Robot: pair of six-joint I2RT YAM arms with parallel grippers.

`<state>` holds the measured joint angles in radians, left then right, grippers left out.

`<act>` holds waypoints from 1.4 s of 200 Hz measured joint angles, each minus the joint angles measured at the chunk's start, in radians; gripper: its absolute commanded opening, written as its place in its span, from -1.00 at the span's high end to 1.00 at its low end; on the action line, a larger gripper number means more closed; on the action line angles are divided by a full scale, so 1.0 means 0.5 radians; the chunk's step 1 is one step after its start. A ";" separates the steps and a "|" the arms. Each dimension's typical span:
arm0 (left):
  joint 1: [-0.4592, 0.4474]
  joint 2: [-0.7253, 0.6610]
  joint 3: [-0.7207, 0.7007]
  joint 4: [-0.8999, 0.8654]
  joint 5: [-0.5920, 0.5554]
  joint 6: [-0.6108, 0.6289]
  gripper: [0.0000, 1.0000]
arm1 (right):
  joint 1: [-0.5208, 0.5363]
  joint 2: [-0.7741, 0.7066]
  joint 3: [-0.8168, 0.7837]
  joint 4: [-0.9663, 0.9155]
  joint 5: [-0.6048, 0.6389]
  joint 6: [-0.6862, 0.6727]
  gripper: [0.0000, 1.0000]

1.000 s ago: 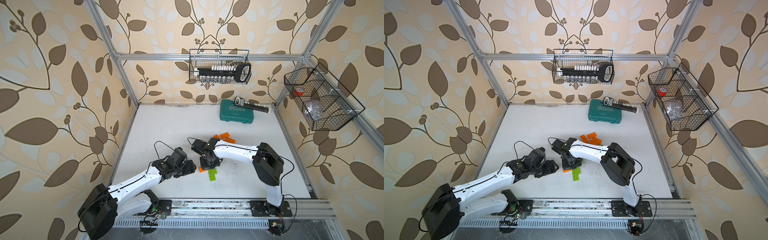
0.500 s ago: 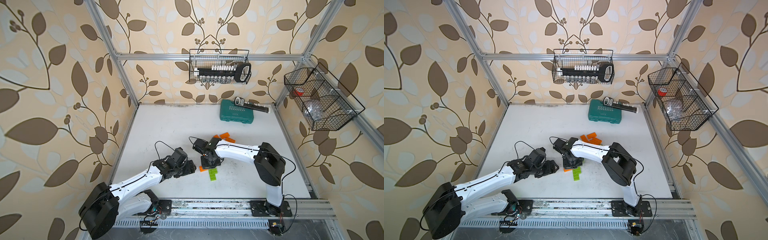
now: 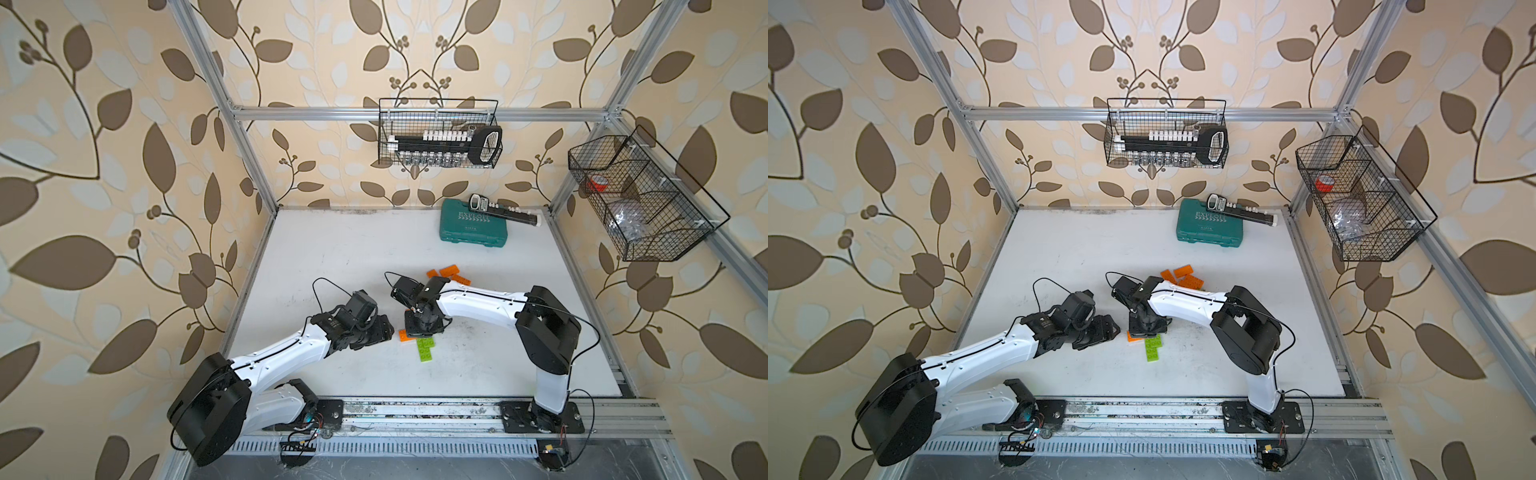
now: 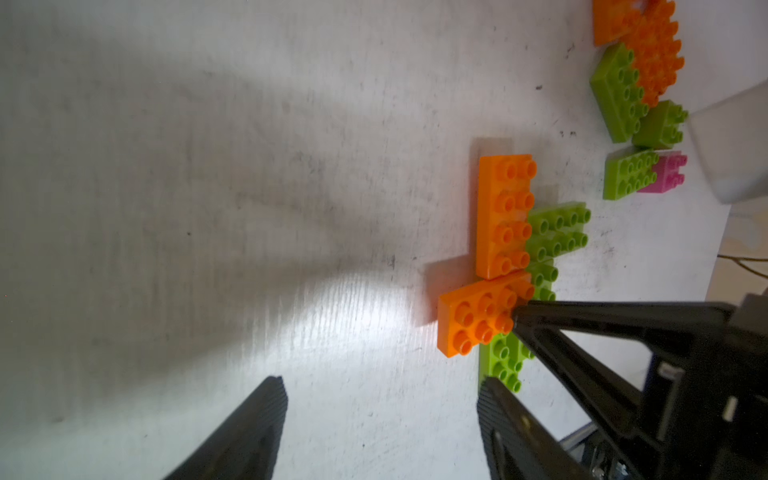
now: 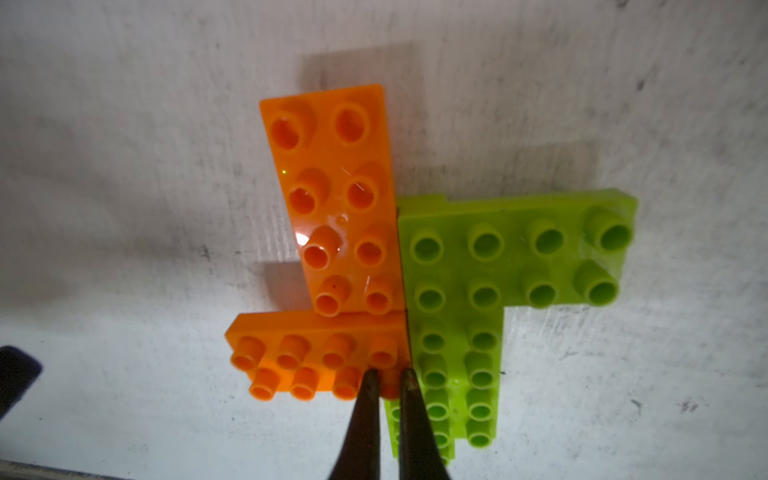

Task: Assemble a small pinwheel with lego
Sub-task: Assemble the lego brick with the lego brick.

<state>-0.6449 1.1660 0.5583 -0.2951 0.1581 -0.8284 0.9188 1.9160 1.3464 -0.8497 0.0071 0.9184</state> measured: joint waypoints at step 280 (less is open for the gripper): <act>0.063 0.120 0.066 0.074 0.095 0.082 -0.50 | -0.011 0.046 0.053 -0.087 0.008 -0.038 0.77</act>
<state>-0.6132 1.2259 0.5915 -0.2581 0.2054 -0.7872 0.9131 1.9388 1.3731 -0.8932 0.0109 0.8993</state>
